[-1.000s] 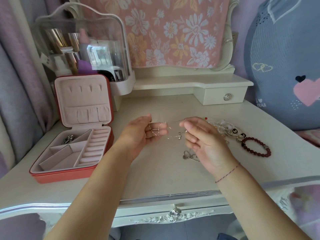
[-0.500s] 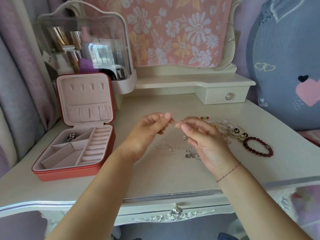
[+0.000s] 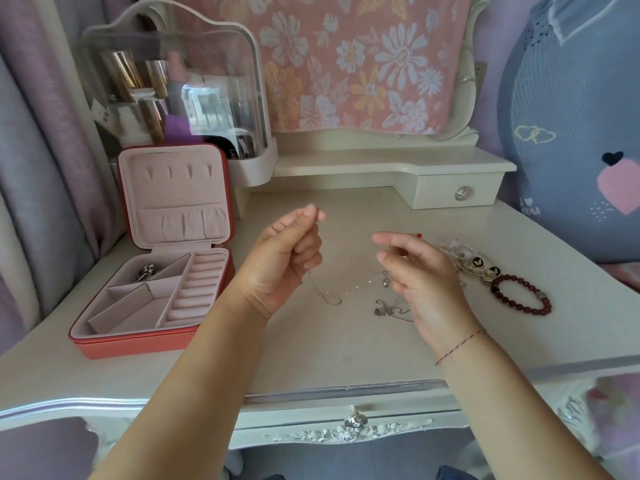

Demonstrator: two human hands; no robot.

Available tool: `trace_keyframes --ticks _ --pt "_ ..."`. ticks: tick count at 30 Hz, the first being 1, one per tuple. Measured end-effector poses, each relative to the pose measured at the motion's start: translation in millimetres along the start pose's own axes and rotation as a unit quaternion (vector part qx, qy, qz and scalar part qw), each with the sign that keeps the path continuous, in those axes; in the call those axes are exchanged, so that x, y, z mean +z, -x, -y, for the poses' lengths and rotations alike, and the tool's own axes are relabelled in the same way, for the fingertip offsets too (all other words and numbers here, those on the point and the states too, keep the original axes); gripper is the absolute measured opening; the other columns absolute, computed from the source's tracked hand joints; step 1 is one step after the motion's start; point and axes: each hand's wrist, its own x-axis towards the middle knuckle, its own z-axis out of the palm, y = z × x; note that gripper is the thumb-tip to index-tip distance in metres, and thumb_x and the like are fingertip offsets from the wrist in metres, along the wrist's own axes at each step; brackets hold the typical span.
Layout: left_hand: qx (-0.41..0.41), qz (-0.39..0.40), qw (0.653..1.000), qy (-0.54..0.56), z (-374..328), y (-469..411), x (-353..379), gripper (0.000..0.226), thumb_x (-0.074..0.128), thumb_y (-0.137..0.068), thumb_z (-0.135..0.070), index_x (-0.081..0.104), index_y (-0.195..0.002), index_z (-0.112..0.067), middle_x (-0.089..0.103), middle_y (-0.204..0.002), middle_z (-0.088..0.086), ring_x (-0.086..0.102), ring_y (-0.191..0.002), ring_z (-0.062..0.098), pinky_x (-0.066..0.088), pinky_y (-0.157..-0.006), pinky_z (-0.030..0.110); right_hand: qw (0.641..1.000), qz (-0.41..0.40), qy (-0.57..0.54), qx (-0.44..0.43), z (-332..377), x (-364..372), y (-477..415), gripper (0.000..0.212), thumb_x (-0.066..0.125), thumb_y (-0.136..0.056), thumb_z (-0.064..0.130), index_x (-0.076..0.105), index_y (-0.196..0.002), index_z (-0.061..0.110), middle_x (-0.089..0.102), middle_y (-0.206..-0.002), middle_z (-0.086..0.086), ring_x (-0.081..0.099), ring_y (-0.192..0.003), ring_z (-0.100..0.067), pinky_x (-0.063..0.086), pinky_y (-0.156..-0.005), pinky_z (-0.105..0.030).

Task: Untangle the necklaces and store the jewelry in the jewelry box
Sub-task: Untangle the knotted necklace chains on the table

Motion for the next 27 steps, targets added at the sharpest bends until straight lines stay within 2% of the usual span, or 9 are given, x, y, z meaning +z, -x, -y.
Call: trace_keyframes --ticks 4,7,9,12,16,19,21,23,27 --pt "0.027 -0.03 0.997 0.06 -3.5 -2.3 -5.0 0.019 0.05 -0.092 -0.029 0.06 -0.078 -0.021 0.039 -0.062 -0.008 0.034 -0.052 0.007 0.03 -0.048 0.017 0.999 -0.044 0.025 0.006 -2.8 -2.3 -2.4 0.042 0.047 -0.084 -0.012 0.071 -0.092 0.021 0.041 -0.069 0.005 0.032 -0.051 -0.006 0.028 -0.046 -0.014" --pt "0.029 -0.046 0.994 0.092 -7.1 -2.2 -7.5 0.019 0.047 -0.093 -0.029 0.054 -0.077 -0.021 0.046 -0.065 -0.007 0.041 -0.056 0.008 0.036 -0.052 0.018 0.998 -0.049 0.029 0.008 -3.6 -1.8 -2.3 0.039 0.048 -0.077 -0.007 0.07 -0.094 0.021 0.043 -0.07 0.005 0.03 -0.052 -0.008 0.027 -0.046 -0.016" --pt "0.019 -0.053 0.996 0.064 -6.7 -1.7 -8.2 0.025 0.049 -0.093 -0.03 0.053 -0.07 -0.021 0.048 -0.066 -0.005 0.043 -0.058 0.01 0.037 -0.054 0.02 0.998 -0.034 -0.038 0.029 0.2 -1.6 -2.1 0.036 0.048 -0.076 -0.006 0.068 -0.099 0.012 0.044 -0.072 0.002 0.029 -0.048 -0.006 0.027 -0.044 -0.015" --pt "0.008 -0.078 0.983 -0.168 -0.4 1.1 -2.2 0.042 0.05 -0.097 -0.029 0.051 -0.057 -0.018 0.047 -0.061 -0.001 0.041 -0.054 0.012 0.034 -0.056 0.024 0.987 -0.001 -0.148 0.066 6.6 -1.6 -2.5 0.042 0.033 -0.084 -0.018 0.063 -0.106 0.002 0.046 -0.075 -0.003 0.028 -0.043 -0.004 0.024 -0.041 -0.015" --pt "-0.018 -0.046 0.917 -0.395 12.3 4.7 7.1 0.049 0.057 -0.096 -0.032 0.053 -0.052 -0.012 0.045 -0.049 -0.003 0.04 -0.045 0.005 0.033 -0.053 0.017 0.969 0.035 -0.225 0.098 10.4 -3.4 -2.5 0.042 0.03 -0.086 -0.015 0.061 -0.105 0.004 0.049 -0.073 -0.003 0.029 -0.042 -0.004 0.021 -0.041 -0.016" --pt "-0.012 0.009 0.841 -0.54 24.2 2.6 3.6 0.03 0.064 -0.092 -0.035 0.067 -0.064 -0.023 0.056 -0.061 -0.006 0.044 -0.054 0.003 0.037 -0.06 0.02 0.956 0.054 -0.266 0.114 11.3 -4.9 -2.8 0.042 0.027 -0.086 -0.013 0.059 -0.104 0.007 0.049 -0.073 -0.004 0.029 -0.04 -0.004 0.021 -0.04 -0.015" --pt "-0.022 0.054 0.866 -0.497 24.7 2.9 3.7 0.009 0.067 -0.091 -0.029 0.073 -0.088 -0.024 0.068 -0.086 -0.009 0.057 -0.072 -0.001 0.045 -0.074 0.018 0.947 0.064 -0.291 0.122 11.4 -5.3 -3.3 0.041 0.027 -0.086 -0.012 0.059 -0.104 0.008 0.049 -0.073 -0.004 0.03 -0.04 -0.004 0.024 -0.039 -0.014" --pt "-0.068 0.108 0.904 -0.408 22.0 4.4 6.0 0.017 0.066 -0.091 -0.021 0.07 -0.108 -0.018 0.071 -0.106 -0.003 0.065 -0.094 0.004 0.049 -0.087 0.017 0.939 0.071 -0.31 0.128 11.8 -5.1 -3.8 0.04 0.028 -0.086 -0.011 0.058 -0.104 0.008 0.049 -0.073 -0.004 0.029 -0.041 -0.004 0.024 -0.039 -0.014" --pt "-0.115 0.174 0.928 -0.31 22.7 6.6 10.2 0.026 0.068 -0.087 -0.003 0.063 -0.113 -0.002 0.071 -0.108 0.015 0.066 -0.099 0.016 0.051 -0.095 0.024 0.938 0.076 -0.312 0.128 11.8 -5.3 -3.3 0.04 0.027 -0.086 -0.011 0.058 -0.103 0.009 0.048 -0.074 -0.004 0.029 -0.041 -0.004 0.023 -0.042 -0.015"
